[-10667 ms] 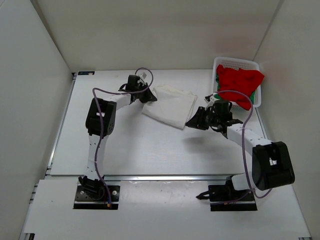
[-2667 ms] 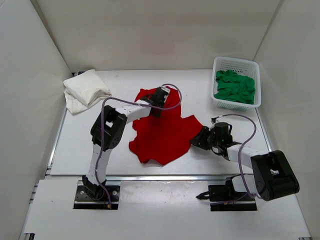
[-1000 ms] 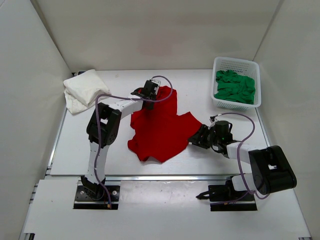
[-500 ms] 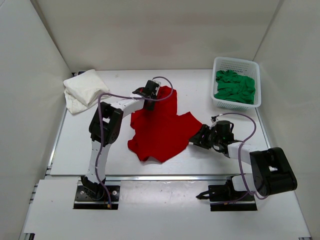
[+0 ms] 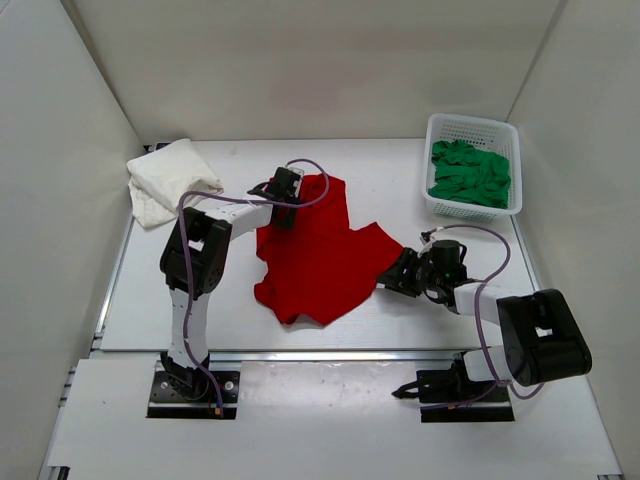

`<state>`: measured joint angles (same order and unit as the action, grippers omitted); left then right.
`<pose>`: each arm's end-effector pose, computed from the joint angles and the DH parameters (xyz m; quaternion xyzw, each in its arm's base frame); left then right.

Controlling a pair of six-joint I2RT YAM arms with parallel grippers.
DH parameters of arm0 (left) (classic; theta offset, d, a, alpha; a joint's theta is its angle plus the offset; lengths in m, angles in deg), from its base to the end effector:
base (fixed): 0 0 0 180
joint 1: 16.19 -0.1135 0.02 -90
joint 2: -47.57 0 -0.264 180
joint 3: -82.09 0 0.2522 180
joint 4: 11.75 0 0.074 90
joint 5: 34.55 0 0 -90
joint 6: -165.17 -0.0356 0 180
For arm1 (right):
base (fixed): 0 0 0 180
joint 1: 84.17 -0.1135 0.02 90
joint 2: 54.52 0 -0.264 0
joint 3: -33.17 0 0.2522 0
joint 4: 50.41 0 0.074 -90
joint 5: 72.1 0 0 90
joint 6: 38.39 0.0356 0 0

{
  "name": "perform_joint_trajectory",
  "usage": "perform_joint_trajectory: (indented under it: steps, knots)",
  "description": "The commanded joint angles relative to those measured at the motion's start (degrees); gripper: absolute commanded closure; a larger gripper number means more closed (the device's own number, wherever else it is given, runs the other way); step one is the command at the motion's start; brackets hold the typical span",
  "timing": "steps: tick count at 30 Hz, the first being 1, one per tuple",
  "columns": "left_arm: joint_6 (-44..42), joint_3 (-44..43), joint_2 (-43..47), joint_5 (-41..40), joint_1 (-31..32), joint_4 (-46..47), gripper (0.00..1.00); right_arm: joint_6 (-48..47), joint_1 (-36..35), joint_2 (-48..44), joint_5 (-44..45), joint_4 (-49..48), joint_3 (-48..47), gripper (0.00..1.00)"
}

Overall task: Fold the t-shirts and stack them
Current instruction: Flatten out the tshirt

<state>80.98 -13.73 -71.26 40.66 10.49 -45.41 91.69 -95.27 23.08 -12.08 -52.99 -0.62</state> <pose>0.3963 -0.1890 0.1556 0.1358 0.9410 0.0388 0.3075 0.2165 0.0606 0.1277 0.1167 0.8785 0.3847 0.2579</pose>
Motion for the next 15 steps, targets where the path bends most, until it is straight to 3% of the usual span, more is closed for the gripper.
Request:
perform_joint_trajectory:
  steps: [1,3,8,9,10,13,15]
  knots:
    - [-1.1,0.3,4.4,0.1,0.4,1.1,0.56,-1.4,0.4,1.1,1.2,-0.4,0.0,0.56]
    - [-1.6,-0.2,3.7,0.7,0.7,0.7,0.6,-1.0,1.0,2.3,1.0,-1.0,-0.2,0.56]
    - [-0.9,-1.7,3.0,-1.8,0.5,0.6,0.86,0.8,0.5,7.4,2.5,-3.3,-3.6,0.59]
    - [-0.6,-1.5,3.3,-2.3,0.7,0.7,0.93,1.2,0.2,9.2,2.9,-3.8,-4.0,0.63]
    - [-0.7,-1.3,3.7,-2.6,0.4,1.1,0.97,1.1,-0.2,10.2,2.2,-4.1,-5.3,0.76]
    - [-1.0,-0.3,4.0,-3.3,0.2,1.9,1.0,2.6,-0.1,14.0,2.4,-6.2,-7.1,0.96]
    - [-0.3,0.7,4.6,-3.5,-0.7,1.6,1.0,3.7,-0.3,15.1,2.1,-6.3,-8.3,1.0]
